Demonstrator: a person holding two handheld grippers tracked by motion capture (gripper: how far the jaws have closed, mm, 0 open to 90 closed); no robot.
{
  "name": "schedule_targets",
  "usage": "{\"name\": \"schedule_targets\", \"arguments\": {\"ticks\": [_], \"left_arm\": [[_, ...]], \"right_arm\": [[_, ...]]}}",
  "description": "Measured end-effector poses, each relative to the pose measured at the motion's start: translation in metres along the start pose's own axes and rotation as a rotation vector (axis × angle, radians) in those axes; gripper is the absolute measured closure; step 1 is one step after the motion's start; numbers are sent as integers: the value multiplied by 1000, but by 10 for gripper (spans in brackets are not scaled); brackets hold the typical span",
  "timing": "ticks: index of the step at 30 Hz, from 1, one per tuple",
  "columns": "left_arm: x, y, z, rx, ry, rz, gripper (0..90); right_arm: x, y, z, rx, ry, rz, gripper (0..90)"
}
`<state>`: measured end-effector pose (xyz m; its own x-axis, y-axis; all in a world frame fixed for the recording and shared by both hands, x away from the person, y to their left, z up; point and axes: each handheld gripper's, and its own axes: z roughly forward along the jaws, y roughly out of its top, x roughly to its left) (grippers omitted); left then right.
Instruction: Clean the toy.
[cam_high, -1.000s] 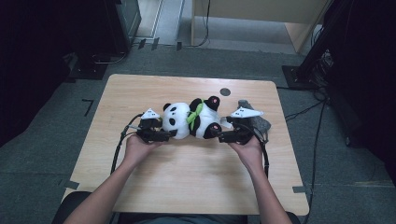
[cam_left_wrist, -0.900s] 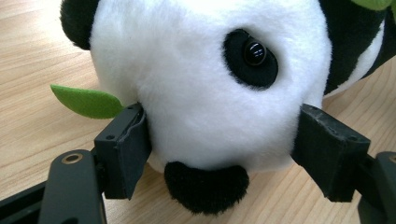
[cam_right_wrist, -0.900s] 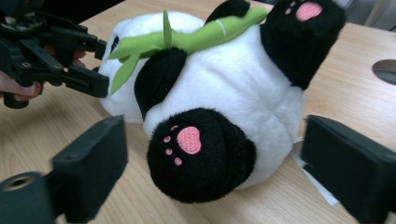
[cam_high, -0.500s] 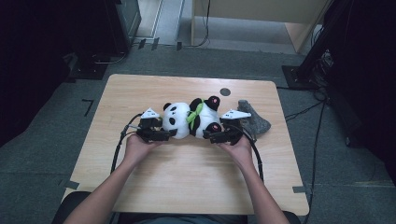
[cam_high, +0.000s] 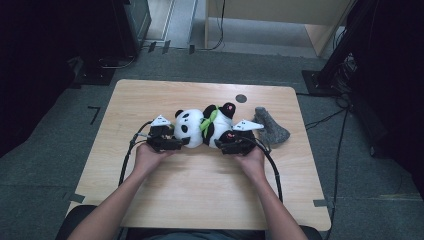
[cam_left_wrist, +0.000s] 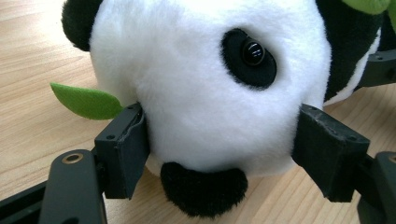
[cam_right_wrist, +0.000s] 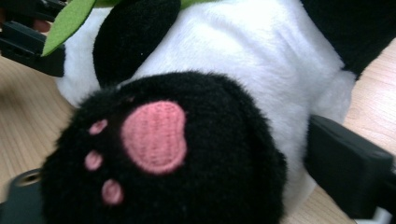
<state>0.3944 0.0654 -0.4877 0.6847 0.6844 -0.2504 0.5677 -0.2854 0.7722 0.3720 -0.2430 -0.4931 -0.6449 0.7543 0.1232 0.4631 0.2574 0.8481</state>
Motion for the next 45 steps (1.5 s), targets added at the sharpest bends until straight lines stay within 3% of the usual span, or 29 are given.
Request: {"name": "schedule_targets", "arguments": {"ticks": [2, 6, 9, 11, 14, 19, 24, 26, 30, 34, 38, 39, 42, 43, 45], "left_arm": [[0, 0, 0, -7, -2, -3, 238], [0, 2, -2, -30, -2, -11, 236], [-4, 4, -7, -59, 13, 34, 238], [-7, 8, -12, -68, -6, 59, 242], [-8, 12, -20, -75, -13, 100, 251], [-4, 11, -33, -84, -71, 90, 261], [-10, 6, -44, -99, -79, 165, 261], [-12, 4, -46, -107, -108, 154, 264], [-17, 1, -48, -124, -147, 172, 260], [-23, 1, -47, -133, -152, 181, 216], [-28, -2, -45, -136, -104, 239, 135], [-27, -3, -44, -136, -96, 236, 134], [-23, -4, -45, -153, -121, 210, 136], [-21, -4, -46, -170, -153, 204, 137], [-22, -4, -48, -201, -158, 238, 136]], "right_arm": [[-2, 0, -3, 5, 9, 1, 276], [-3, 6, -8, 12, 5, 48, 430], [-4, 17, -14, 33, -1, 65, 490], [-7, 22, -21, 31, 2, 89, 506], [-12, 27, -32, 23, -14, 130, 521], [-17, 33, -50, 4, 4, 163, 528], [-17, 37, -71, -14, -6, 211, 527], [-17, 37, -79, -24, -2, 235, 526], [-16, 40, -90, -38, 3, 256, 525], [-15, 42, -94, -45, 17, 282, 524], [-12, 45, -94, -32, 55, 290, 524], [-9, 46, -94, -29, 66, 288, 524], [-2, 50, -94, -30, 89, 291, 524], [0, 51, -94, -30, 97, 293, 524], [6, 53, -93, -24, 118, 302, 524]]}}
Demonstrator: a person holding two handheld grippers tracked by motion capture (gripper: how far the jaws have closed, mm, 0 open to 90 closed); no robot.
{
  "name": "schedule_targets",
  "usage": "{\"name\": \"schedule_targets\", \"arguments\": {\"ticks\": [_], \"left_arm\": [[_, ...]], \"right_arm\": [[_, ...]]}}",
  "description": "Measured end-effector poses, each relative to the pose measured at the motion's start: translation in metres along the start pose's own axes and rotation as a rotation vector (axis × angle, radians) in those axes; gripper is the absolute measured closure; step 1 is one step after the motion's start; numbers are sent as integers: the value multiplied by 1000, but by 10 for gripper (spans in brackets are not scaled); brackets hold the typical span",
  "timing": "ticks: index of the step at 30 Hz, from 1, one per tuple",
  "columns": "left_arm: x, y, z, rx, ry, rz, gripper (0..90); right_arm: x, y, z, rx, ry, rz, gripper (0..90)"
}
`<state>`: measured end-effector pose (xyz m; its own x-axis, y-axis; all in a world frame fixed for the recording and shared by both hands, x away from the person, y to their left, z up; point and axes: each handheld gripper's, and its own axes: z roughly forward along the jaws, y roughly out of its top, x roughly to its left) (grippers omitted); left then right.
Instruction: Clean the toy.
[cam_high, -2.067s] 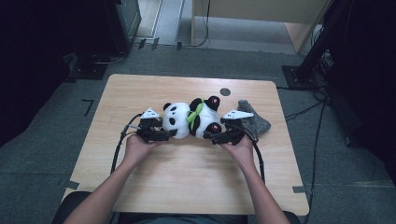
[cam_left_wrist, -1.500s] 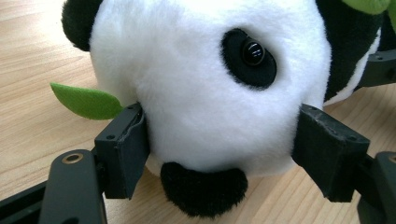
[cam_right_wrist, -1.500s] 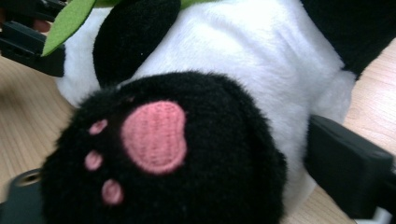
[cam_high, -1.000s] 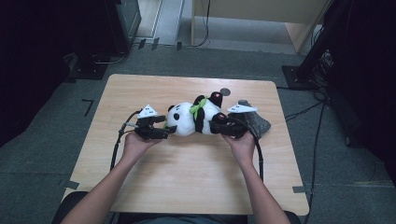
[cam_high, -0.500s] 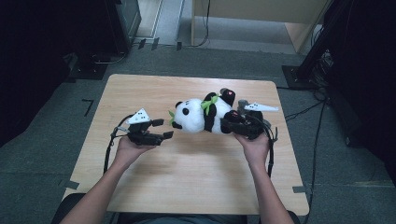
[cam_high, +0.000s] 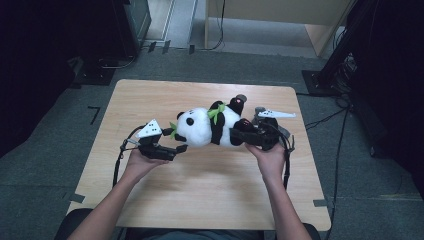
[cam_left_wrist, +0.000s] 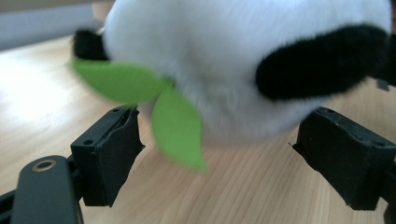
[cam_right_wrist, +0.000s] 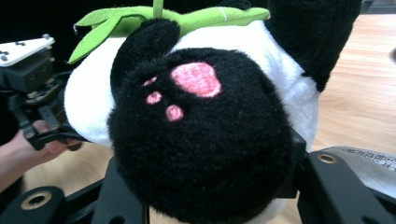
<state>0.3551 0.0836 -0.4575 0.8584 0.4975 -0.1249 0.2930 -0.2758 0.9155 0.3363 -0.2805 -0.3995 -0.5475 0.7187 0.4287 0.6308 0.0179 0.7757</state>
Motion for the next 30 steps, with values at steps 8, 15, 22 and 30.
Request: {"name": "schedule_targets", "arguments": {"ticks": [8, 15, 22, 30], "left_arm": [[3, -5, -4, -79, 24, 45, 123], [0, -4, 1, -71, 66, 16, 215], [-10, -1, 4, -16, 112, -5, 534], [-5, 6, -2, -12, 67, -83, 644]], "right_arm": [[7, -3, 13, 69, 81, 14, 528], [5, -7, 21, 123, 87, 28, 532], [-5, -10, 23, 122, 34, 10, 492], [-13, -11, 22, 71, 15, -28, 338]]}}
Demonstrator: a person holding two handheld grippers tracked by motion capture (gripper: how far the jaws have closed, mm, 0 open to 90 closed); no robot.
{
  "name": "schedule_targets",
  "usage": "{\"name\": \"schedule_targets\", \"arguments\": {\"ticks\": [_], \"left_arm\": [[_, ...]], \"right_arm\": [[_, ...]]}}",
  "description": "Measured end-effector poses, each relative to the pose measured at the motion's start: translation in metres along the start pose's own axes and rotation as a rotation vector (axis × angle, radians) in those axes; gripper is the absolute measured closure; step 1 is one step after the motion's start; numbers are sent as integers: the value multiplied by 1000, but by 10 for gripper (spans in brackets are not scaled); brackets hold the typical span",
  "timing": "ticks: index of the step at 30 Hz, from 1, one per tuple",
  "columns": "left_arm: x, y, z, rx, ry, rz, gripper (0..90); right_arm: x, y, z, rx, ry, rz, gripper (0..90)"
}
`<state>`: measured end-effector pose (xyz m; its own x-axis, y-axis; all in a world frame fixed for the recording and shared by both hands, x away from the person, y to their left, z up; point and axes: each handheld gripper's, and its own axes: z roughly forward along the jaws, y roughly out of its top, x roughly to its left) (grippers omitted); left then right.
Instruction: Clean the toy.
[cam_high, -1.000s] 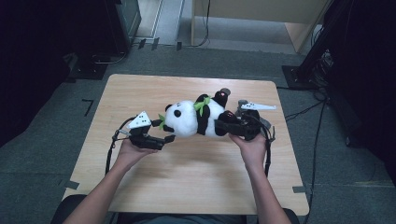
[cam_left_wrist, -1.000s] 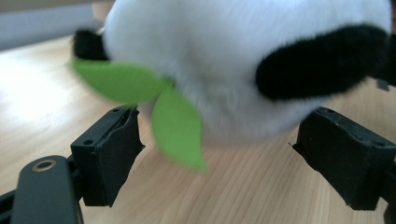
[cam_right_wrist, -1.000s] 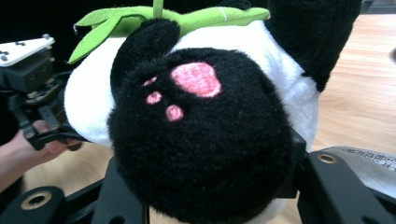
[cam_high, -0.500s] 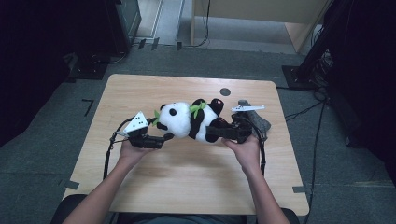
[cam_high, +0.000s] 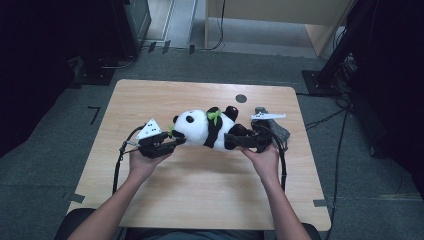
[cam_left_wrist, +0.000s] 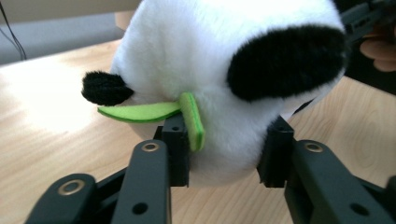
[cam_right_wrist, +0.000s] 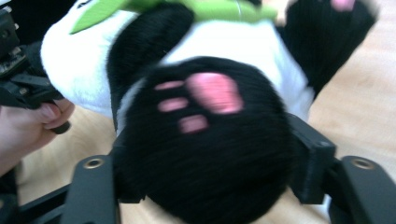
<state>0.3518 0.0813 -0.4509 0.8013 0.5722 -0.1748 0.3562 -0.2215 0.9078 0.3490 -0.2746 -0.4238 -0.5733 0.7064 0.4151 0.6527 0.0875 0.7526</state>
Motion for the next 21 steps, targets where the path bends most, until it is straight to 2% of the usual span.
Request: {"name": "schedule_targets", "arguments": {"ticks": [2, 3, 4, 6, 9, 11, 12, 14, 17, 18, 20, 21], "left_arm": [[4, -1, 0, 26, -4, -33, 656], [7, -1, 0, 40, -7, -53, 661], [9, -2, 0, 41, -14, -75, 666], [12, -2, 0, 31, -30, -116, 673], [18, 1, -3, 13, -56, -168, 672], [20, 3, -7, 10, -47, -164, 671], [20, 5, -8, 14, -40, -163, 671], [22, 8, -11, 16, -26, -163, 670], [28, 11, -14, 9, -13, -188, 670], [29, 12, -14, 6, -20, -204, 670], [29, 14, -12, 3, -40, -227, 668], [29, 14, -11, 7, -50, -231, 667]], "right_arm": [[1, 1, -3, -15, -26, -51, 339], [0, 1, -6, -22, -45, -65, 339], [-2, 1, -8, -34, -44, -65, 339], [-7, -1, -11, -55, -12, -49, 328], [-11, -4, -11, -84, 11, -58, 287], [-12, -6, -12, -127, 30, -99, 260], [-11, -8, -13, -146, 24, -124, 253], [-10, -12, -12, -143, 8, -177, 242], [-8, -18, -7, -126, -30, -207, 202], [-7, -20, -5, -112, -31, -218, 176], [-5, -25, -1, -121, -34, -252, 134], [-3, -26, 1, -110, -24, -252, 119]]}}
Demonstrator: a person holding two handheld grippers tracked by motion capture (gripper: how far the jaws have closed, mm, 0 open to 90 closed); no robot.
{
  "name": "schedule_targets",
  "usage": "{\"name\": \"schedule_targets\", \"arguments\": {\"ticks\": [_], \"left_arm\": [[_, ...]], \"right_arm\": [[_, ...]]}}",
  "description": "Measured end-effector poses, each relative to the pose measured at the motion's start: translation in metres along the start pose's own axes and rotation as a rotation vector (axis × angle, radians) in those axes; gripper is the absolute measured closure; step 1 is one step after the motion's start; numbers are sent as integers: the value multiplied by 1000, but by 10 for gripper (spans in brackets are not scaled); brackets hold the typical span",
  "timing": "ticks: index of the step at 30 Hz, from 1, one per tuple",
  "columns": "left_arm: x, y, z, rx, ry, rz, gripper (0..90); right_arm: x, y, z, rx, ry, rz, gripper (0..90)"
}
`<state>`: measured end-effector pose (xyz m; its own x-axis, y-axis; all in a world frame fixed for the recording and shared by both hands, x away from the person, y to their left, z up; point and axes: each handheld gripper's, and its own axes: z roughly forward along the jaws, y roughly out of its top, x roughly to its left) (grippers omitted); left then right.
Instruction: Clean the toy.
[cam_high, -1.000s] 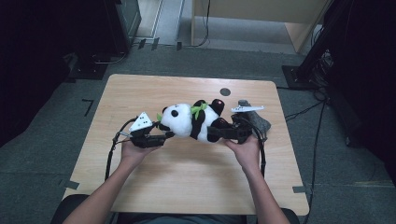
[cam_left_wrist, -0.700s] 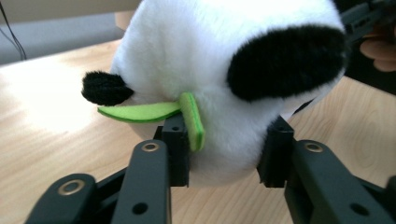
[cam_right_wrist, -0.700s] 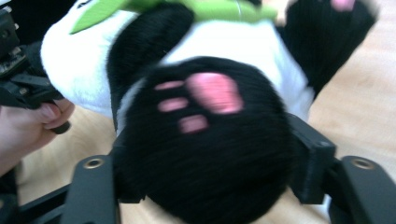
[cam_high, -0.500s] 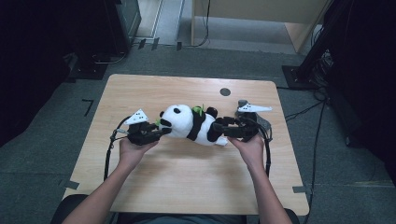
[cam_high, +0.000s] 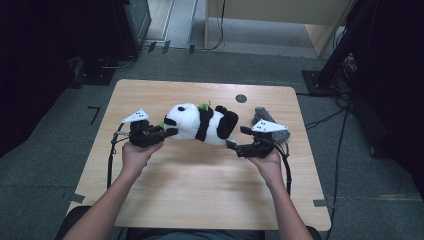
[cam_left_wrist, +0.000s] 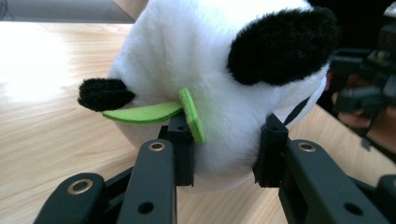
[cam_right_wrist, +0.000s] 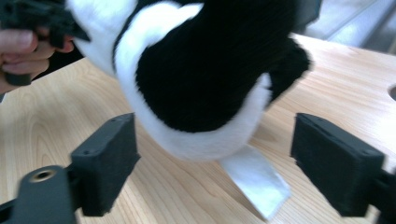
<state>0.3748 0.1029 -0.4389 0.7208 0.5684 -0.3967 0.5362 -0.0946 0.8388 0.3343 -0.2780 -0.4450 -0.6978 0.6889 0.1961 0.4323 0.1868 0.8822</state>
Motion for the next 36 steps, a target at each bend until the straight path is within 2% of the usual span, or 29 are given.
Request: {"name": "schedule_targets", "arguments": {"ticks": [2, 5, 7, 9, 10, 14, 17, 19, 21, 23, 25, 28, 31, 32, 36], "left_arm": [[-3, 0, 4, 9, -25, -19, 663], [-10, -1, 10, 30, -67, -22, 660], [-15, -2, 14, 50, -82, -16, 656], [-19, -3, 16, 60, -87, -16, 646], [-20, -4, 16, 66, -82, -22, 643], [-17, -5, 18, 65, -79, -37, 626], [-18, -6, 20, 67, -46, 6, 530], [-18, -7, 21, 67, -29, 33, 443], [-18, -7, 21, 54, -16, 80, 347], [-20, -8, 21, 33, 5, 134, 296], [-21, -8, 19, 32, 15, 184, 277], [-20, -7, 16, 52, 6, 253, 276], [-17, -7, 14, 57, 1, 279, 261], [-17, -8, 13, 56, 11, 287, 253], [-15, -9, 7, 27, -26, 328, 253]], "right_arm": [[5, 1, 4, 1, 3, -11, 69], [14, 3, 10, -18, -49, -73, 65], [17, 2, 15, -24, -29, -121, 0], [21, -1, 20, -17, -87, -188, 0], [21, -2, 22, -13, -103, -202, 0], [19, -3, 22, -10, -104, -189, 160], [18, 0, 19, -1, -112, -188, 281], [18, 3, 18, 11, -112, -185, 317], [17, 8, 16, 25, -111, -176, 340], [15, 12, 12, 21, -106, -157, 354], [12, 15, 7, 18, -98, -134, 362], [8, 20, -1, 37, -96, -116, 367], [4, 22, -11, 24, -97, -80, 367], [4, 22, -13, 21, -89, -71, 366], [4, 26, -20, 3, -30, -34, 359]]}}
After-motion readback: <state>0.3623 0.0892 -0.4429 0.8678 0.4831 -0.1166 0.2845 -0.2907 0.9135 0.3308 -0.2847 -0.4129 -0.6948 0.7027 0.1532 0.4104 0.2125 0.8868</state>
